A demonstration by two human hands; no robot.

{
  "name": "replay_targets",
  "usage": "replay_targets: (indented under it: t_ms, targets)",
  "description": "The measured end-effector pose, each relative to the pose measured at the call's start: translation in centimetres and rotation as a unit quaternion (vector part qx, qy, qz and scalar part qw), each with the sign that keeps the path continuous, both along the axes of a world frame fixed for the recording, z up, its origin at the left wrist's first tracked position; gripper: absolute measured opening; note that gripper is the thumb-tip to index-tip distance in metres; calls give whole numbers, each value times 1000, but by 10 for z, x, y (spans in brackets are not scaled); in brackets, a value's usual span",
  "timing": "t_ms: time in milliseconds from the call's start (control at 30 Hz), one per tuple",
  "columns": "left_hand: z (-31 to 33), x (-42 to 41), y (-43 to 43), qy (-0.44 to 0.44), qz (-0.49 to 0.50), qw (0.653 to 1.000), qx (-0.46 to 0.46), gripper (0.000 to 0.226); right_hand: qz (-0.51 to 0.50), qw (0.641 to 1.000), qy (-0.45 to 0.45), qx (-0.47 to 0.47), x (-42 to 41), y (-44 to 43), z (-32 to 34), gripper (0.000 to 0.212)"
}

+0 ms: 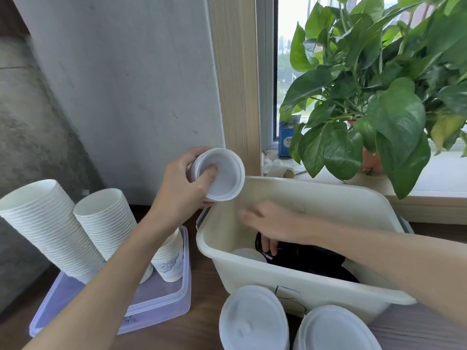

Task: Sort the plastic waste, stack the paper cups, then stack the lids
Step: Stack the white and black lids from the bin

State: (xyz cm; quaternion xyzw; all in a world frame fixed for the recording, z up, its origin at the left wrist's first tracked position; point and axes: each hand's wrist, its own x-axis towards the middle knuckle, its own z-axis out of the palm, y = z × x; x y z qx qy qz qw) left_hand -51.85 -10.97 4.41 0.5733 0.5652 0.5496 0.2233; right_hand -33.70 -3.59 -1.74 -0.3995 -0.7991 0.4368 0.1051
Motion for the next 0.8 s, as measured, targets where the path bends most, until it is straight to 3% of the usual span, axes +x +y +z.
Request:
replay_targets:
  t_ms: [67,133,267,433,567,800]
  targets:
    - [-1,0,-1,1,-4,1000,1,24,63,994,-75,45,1,1,-9,41]
    - [-1,2,-2,5,-7,1000,1,25,89,986,-128,60,-2,3,-19,53]
    - [-1,3,-3,9,-10,1000,5,24,118,971,-175,114,-12,2,-27,56]
    - [0,4,-2,7,-9,1000,2,25,90,977,-139,135,-12,5,-22,40]
    - [0,4,-1,12,-8,1000,-1,25,48,987,-76,131,-2,8,-6,15]
    - [3,8,0,5,18,1000,-2,25,-94,974,44,202,24,16,31,10]
